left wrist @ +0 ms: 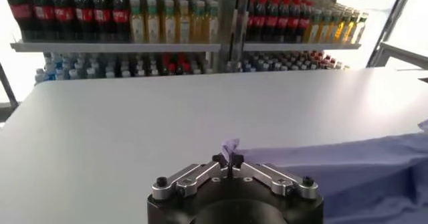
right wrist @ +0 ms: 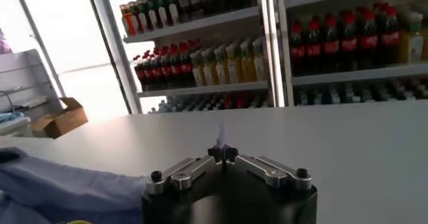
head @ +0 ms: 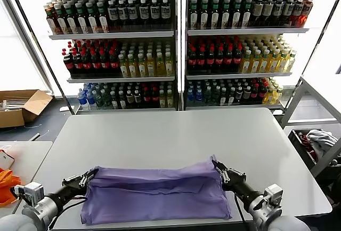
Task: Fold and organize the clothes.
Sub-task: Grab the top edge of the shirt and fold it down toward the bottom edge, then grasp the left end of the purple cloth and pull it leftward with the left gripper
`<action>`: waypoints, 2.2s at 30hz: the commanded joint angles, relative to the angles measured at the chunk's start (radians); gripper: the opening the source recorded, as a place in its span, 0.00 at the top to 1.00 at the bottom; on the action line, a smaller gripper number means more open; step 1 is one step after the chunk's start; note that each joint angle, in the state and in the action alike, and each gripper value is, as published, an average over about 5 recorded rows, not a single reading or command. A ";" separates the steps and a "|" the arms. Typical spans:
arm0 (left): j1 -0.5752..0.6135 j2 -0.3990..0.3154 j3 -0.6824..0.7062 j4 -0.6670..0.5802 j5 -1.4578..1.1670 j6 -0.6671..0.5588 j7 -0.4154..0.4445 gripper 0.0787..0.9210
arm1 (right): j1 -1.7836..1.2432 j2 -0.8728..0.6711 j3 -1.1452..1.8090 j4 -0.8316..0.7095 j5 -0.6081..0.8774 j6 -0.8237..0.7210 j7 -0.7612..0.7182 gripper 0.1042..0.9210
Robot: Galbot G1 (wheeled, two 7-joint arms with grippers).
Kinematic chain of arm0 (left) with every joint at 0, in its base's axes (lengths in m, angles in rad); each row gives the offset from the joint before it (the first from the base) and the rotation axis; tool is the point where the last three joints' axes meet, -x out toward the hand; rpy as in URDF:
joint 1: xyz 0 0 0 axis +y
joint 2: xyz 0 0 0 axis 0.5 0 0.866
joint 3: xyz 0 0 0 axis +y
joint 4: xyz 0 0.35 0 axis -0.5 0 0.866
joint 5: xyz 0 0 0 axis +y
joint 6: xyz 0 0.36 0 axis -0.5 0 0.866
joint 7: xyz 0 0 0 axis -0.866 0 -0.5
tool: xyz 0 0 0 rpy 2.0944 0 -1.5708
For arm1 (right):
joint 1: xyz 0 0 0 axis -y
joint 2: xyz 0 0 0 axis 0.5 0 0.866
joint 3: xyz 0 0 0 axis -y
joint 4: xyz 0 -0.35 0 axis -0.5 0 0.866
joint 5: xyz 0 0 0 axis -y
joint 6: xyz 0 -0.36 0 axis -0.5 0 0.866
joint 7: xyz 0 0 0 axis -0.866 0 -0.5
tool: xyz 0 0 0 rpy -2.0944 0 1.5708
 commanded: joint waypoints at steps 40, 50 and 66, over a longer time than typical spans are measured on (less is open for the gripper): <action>0.154 -0.388 0.107 -0.039 0.256 -0.137 -0.302 0.12 | -0.110 0.148 0.369 -0.094 -0.068 0.346 -0.026 0.12; 0.153 -0.429 0.159 -0.030 0.260 -0.114 -0.311 0.12 | -0.121 0.142 0.368 -0.086 -0.003 0.340 -0.020 0.12; 0.133 -0.427 0.171 -0.075 0.240 -0.120 -0.271 0.65 | -0.117 0.144 0.364 -0.084 0.033 0.322 -0.013 0.12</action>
